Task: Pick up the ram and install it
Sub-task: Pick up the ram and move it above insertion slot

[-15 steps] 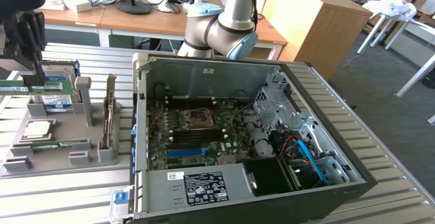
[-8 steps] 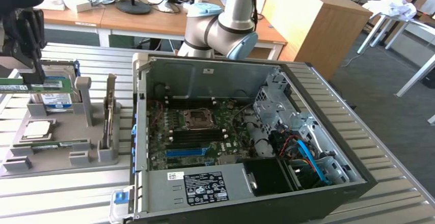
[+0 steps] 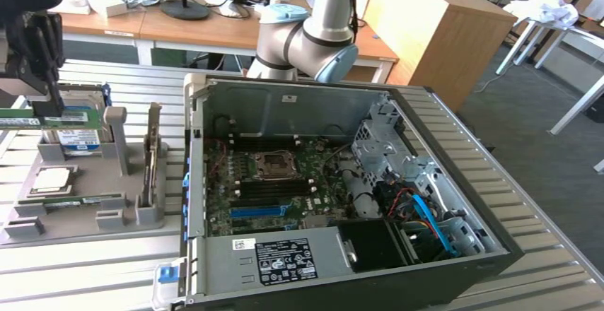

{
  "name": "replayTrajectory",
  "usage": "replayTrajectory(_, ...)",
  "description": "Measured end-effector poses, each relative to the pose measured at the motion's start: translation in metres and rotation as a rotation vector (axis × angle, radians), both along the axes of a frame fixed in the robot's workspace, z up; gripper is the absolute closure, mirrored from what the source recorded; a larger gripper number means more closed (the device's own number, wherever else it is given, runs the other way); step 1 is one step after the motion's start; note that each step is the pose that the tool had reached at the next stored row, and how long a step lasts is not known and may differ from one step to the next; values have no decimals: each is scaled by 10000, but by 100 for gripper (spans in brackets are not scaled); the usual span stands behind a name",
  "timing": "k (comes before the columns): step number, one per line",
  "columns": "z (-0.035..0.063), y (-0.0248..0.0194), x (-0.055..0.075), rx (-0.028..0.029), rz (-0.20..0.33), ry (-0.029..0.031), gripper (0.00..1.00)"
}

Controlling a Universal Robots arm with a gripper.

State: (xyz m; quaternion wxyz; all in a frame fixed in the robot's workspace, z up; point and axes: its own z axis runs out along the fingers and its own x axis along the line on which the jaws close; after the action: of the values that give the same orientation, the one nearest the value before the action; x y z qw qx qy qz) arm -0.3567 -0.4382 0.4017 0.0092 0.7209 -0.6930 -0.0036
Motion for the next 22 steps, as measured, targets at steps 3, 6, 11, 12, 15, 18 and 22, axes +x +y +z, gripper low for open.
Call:
replayTrajectory(3,0,0,25,0,0,0,88)
replayTrajectory(6,1,0,57,-1,0,1,88)
replayTrajectory(11,0,0,135,0,0,-1,88)
replayTrajectory(12,0,0,149,1,0,0,88)
replayTrajectory(15,1,0,192,-1,0,1,88)
replayTrajectory(18,0,0,246,-1,0,2,88)
replayTrajectory(22,-1,0,343,1,0,3,88)
